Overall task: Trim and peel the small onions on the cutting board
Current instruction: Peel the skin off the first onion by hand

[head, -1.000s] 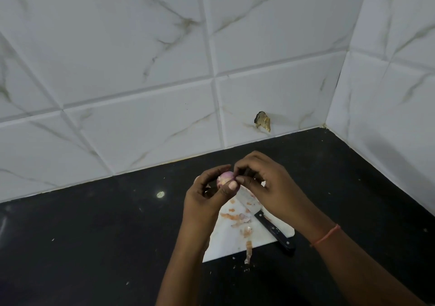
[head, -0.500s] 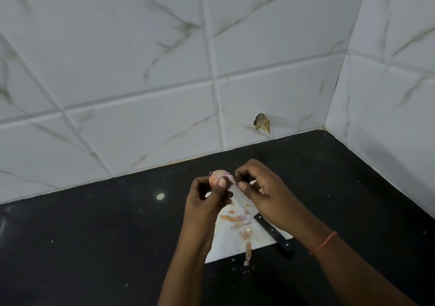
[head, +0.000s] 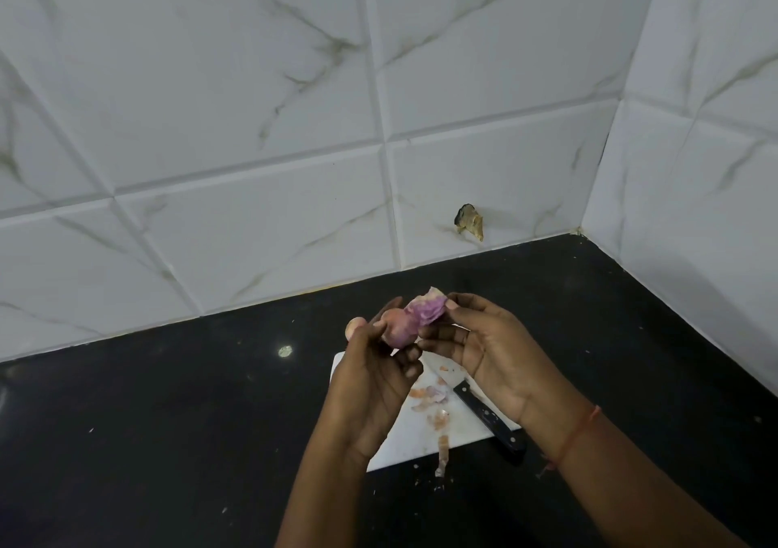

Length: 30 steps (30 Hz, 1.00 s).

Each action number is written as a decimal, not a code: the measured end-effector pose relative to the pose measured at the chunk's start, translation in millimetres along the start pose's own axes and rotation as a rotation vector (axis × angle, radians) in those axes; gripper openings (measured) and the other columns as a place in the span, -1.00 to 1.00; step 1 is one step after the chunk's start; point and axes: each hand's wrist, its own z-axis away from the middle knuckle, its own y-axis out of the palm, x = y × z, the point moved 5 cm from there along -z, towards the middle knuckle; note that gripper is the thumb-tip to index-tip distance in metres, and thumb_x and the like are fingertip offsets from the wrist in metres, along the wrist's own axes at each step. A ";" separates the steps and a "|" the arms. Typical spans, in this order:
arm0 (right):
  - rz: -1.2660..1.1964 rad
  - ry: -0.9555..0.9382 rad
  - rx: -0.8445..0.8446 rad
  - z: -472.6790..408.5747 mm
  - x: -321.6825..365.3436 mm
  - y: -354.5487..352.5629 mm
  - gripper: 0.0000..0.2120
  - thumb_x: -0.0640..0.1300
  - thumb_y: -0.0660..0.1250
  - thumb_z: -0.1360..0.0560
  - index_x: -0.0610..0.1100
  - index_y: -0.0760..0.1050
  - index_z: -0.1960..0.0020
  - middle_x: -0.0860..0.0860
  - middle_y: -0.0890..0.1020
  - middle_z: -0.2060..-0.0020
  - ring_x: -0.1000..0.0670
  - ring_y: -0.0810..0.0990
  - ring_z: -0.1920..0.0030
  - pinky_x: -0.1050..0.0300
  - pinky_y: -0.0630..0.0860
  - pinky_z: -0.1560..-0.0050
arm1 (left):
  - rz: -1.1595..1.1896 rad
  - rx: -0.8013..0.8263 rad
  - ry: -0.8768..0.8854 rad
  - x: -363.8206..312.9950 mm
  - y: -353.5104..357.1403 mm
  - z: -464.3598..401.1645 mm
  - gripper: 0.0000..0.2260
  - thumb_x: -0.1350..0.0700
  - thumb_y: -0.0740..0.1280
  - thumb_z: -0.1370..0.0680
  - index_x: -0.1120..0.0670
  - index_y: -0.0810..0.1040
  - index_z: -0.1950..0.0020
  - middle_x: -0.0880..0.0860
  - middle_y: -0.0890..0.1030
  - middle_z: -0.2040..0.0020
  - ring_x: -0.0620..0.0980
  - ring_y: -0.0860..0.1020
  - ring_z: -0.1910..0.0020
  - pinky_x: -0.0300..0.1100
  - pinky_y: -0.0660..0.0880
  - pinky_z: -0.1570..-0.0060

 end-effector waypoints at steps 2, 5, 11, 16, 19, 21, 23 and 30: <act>-0.086 0.020 0.023 0.3 0.4 1.0 -0.74 -0.29 0.23 -0.57 -0.37 0.46 -0.23 -0.23 0.67 0.17 -0.11 0.68 0.22 0.04 0.67 0.15 | -0.012 -0.005 0.003 0.3 -4.2 -1.3 -0.63 0.16 0.21 -0.60 0.20 0.49 -0.39 0.14 0.57 0.17 -0.07 0.51 0.32 -0.26 0.51 0.35; -0.152 0.007 0.038 0.7 1.8 1.9 -0.81 -0.31 0.24 -0.55 -0.32 0.51 -0.13 -0.22 0.67 0.17 -0.10 0.68 0.23 0.06 0.67 0.18 | -0.048 -0.052 0.034 0.4 -11.2 -4.6 -0.67 0.12 0.26 -0.63 0.21 0.53 -0.36 0.11 0.59 0.16 -0.08 0.53 0.28 -0.26 0.56 0.28; -0.166 -0.071 0.044 -3.5 -1.3 -1.0 -0.87 -0.28 0.27 -0.54 -0.24 0.54 -0.05 -0.22 0.66 0.16 -0.11 0.68 0.18 0.04 0.65 0.17 | -0.146 -0.046 0.064 1.2 -12.1 -5.8 -0.50 -0.12 0.39 -0.51 0.21 0.54 -0.29 0.15 0.49 -0.06 -0.06 0.47 0.23 -0.16 0.46 0.13; 0.201 -0.263 0.059 -3.6 3.8 -4.1 -0.65 -0.43 0.30 -0.47 -0.10 0.51 -0.16 -0.14 0.62 -0.09 -0.14 0.66 -0.04 -0.10 0.61 -0.03 | -0.119 -0.048 0.069 -0.4 -12.4 -6.4 -0.34 -0.26 0.41 -0.45 0.19 0.52 -0.36 0.16 0.51 -0.12 -0.06 0.47 0.25 -0.21 0.49 0.21; 0.780 -0.529 0.181 6.2 11.5 5.2 -0.42 -0.50 0.31 -0.41 0.03 0.48 -0.27 0.10 0.54 -0.23 0.02 0.61 -0.10 0.10 0.59 -0.07 | -0.147 -0.048 0.064 0.3 -13.5 -6.0 -0.46 -0.22 0.28 -0.50 0.18 0.61 -0.26 0.16 0.56 -0.08 -0.08 0.48 0.27 -0.23 0.50 0.22; 1.067 -0.750 0.246 10.8 13.6 13.3 -0.54 -0.44 0.36 -0.43 0.00 0.55 -0.19 0.15 0.52 -0.22 0.08 0.56 -0.16 0.26 0.53 -0.08 | -0.123 -0.050 0.063 -0.2 -12.4 -6.1 -0.43 -0.23 0.29 -0.48 0.22 0.58 -0.22 0.19 0.55 -0.05 -0.06 0.50 0.26 -0.23 0.51 0.24; 1.177 -0.876 0.222 12.4 13.4 16.2 -0.78 -0.24 0.43 -0.47 0.02 0.60 -0.05 0.19 0.58 -0.04 0.07 0.57 -0.08 0.20 0.54 0.00 | -0.119 -0.051 0.062 -0.8 -11.0 -5.8 -0.40 -0.25 0.28 -0.47 0.20 0.57 -0.27 0.20 0.59 -0.06 -0.03 0.53 0.18 -0.23 0.51 0.23; 0.962 -0.668 0.041 8.0 4.1 7.7 -0.91 -0.03 0.44 -0.46 -0.01 0.61 0.06 0.20 0.64 0.16 0.14 0.61 0.07 0.35 0.52 0.13 | -0.236 -0.044 0.057 2.9 -7.4 -3.9 -0.37 -0.30 0.16 -0.50 0.19 0.58 -0.23 0.16 0.63 0.06 -0.02 0.43 0.26 -0.12 0.40 0.18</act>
